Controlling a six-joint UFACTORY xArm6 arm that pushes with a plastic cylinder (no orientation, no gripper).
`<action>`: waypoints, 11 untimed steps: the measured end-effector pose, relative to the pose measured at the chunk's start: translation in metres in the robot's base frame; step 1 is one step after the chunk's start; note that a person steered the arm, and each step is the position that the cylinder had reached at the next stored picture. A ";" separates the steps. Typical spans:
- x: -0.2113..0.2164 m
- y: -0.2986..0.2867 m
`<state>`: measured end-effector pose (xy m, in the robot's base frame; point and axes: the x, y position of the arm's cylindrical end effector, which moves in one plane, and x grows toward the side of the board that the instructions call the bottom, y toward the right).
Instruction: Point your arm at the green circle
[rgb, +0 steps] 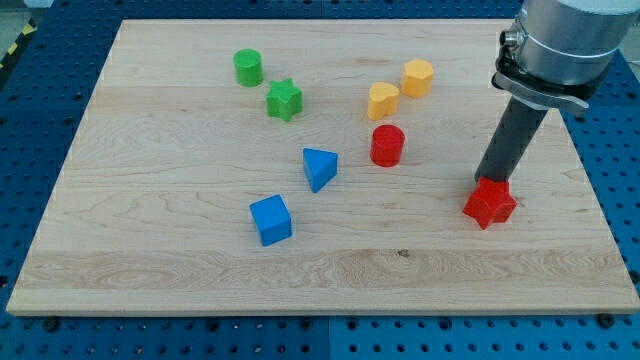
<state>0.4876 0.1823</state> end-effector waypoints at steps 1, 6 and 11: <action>-0.024 0.022; -0.263 -0.129; -0.202 -0.264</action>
